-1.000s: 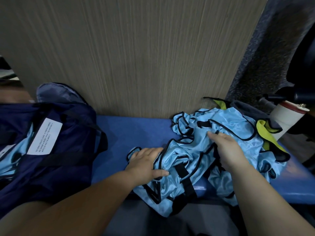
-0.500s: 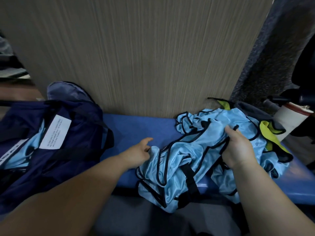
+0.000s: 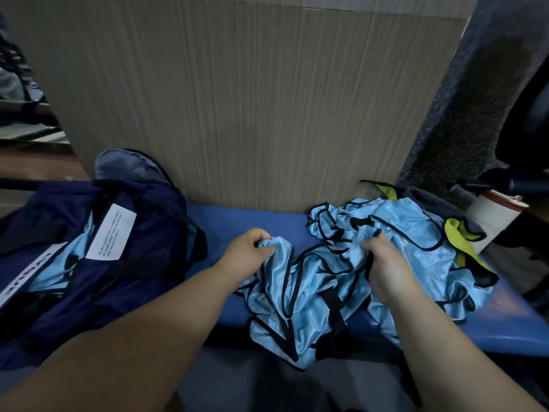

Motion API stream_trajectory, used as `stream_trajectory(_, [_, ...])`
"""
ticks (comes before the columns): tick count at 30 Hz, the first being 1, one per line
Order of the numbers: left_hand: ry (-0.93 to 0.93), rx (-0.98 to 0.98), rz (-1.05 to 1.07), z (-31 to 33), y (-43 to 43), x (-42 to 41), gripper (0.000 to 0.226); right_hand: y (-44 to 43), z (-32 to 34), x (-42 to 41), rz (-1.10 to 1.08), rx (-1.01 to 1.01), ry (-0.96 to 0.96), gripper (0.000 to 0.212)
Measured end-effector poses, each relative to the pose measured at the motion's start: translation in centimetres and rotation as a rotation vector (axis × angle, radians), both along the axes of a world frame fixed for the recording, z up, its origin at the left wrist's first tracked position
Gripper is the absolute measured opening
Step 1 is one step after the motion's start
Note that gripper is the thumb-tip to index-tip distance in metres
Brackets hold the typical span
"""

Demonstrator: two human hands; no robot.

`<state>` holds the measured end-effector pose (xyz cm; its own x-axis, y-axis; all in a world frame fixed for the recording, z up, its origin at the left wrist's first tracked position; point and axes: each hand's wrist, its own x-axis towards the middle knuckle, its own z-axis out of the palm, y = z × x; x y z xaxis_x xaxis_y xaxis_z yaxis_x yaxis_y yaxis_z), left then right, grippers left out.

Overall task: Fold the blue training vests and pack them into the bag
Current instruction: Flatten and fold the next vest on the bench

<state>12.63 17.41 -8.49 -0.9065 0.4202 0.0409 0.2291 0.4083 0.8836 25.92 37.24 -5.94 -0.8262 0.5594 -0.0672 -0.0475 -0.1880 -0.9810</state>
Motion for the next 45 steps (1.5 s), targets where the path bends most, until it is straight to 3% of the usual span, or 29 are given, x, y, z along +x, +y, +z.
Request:
stream_trajectory(2, [0.010,0.088,0.001,0.9,0.0,0.5,0.007,-1.2,0.4,-0.1,0.141,0.136,-0.001,0.009])
stream_trajectory(5, [0.053,0.168,-0.049,2.3,0.3,1.5,0.014,-3.3,0.4,-0.8,0.221,0.408,-0.066,0.028])
stream_trajectory(8, [0.074,0.225,-0.106,3.2,0.5,2.4,0.018,-4.7,0.1,-1.9,0.221,0.532,-0.111,0.047])
stream_trajectory(14, [0.116,0.218,-0.132,3.3,0.2,2.5,0.017,-4.4,-0.3,-2.3,0.205,0.528,-0.034,0.013])
stream_trajectory(22, [0.073,0.290,-0.084,2.8,0.1,2.0,0.024,-3.2,-1.7,-2.5,0.013,0.652,0.080,0.023])
stream_trajectory(27, [-0.189,0.295,-0.332,3.1,-0.2,2.3,0.037,-2.8,-2.1,-2.3,-0.009,0.634,0.123,0.023])
stream_trajectory(32, [-0.154,0.166,-0.253,3.8,0.7,2.8,0.032,-2.8,-2.2,-2.2,-0.042,0.663,0.165,0.032])
stream_trajectory(37, [-0.079,0.103,-0.203,3.2,1.3,2.4,0.003,-2.6,-2.2,-2.1,-0.058,0.715,0.186,0.033])
stream_trajectory(41, [-0.060,0.246,-0.141,3.5,1.4,2.5,0.009,-2.2,-2.6,-2.1,-0.125,0.742,0.213,0.035])
stream_trajectory(45, [-0.275,0.403,-0.107,4.5,1.6,2.7,0.014,-1.8,-2.6,-2.1,-0.195,0.744,0.263,0.041])
